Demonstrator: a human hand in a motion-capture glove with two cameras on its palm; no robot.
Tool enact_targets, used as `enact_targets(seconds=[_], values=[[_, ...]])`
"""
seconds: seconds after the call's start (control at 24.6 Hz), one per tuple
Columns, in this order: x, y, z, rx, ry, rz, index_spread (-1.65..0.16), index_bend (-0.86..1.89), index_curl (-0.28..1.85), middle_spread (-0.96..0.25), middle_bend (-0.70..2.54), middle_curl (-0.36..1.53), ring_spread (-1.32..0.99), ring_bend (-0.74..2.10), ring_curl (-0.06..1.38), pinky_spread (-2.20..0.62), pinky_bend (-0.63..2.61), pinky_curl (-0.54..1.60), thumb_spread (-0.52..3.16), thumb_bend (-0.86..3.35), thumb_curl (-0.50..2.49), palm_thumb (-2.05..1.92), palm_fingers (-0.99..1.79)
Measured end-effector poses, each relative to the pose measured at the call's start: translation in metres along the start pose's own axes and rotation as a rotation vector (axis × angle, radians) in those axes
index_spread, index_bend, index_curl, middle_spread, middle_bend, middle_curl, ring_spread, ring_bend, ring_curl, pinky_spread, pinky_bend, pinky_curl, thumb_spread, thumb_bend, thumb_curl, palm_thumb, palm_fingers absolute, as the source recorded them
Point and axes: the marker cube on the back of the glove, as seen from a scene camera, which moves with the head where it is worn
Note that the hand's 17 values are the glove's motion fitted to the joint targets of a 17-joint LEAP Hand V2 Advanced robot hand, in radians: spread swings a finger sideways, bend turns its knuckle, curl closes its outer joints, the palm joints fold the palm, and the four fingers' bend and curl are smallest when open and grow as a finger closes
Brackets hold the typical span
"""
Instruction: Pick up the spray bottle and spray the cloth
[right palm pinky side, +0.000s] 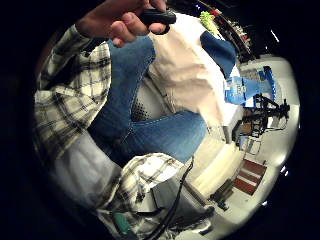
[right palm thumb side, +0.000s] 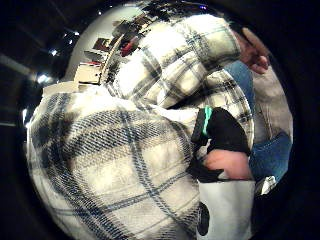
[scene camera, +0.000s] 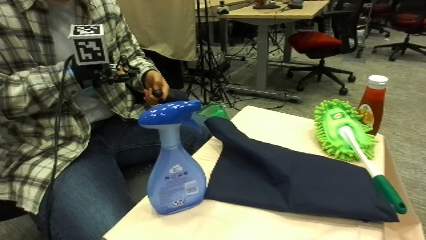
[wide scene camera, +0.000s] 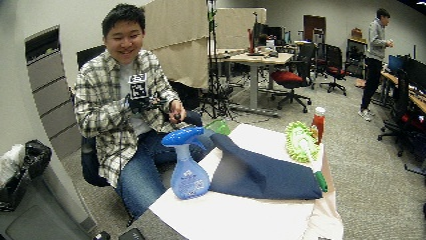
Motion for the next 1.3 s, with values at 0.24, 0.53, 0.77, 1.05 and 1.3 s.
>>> enact_targets(seconds=[0.24,0.53,0.77,1.05,1.3], values=[[0.035,-0.005,-0.007,0.073,-0.037,0.148,-0.29,0.25,0.24,-0.04,0.19,0.18,0.1,0.26,0.14,0.17,0.19,0.17,1.07,0.27,0.24,0.47,0.27],[0.101,-0.019,-0.014,0.188,-0.111,0.384,-0.3,0.21,0.27,-0.04,0.19,0.22,0.09,0.29,0.18,0.18,0.19,0.2,1.12,0.2,0.27,0.44,0.27],[0.172,-0.029,-0.024,0.287,-0.167,0.575,-0.3,0.19,0.29,-0.03,0.19,0.24,0.08,0.31,0.2,0.19,0.18,0.22,1.15,0.16,0.3,0.46,0.28],[0.252,-0.029,-0.035,0.471,-0.293,0.75,-0.28,0.15,0.29,-0.02,0.2,0.27,0.06,0.36,0.23,0.19,0.18,0.23,1.16,0.13,0.33,0.5,0.3],[0.311,-0.026,-0.042,0.672,-0.422,0.827,-0.26,0.13,0.28,0.0,0.25,0.3,0.05,0.37,0.25,0.18,0.19,0.25,1.16,0.11,0.36,0.55,0.36]])
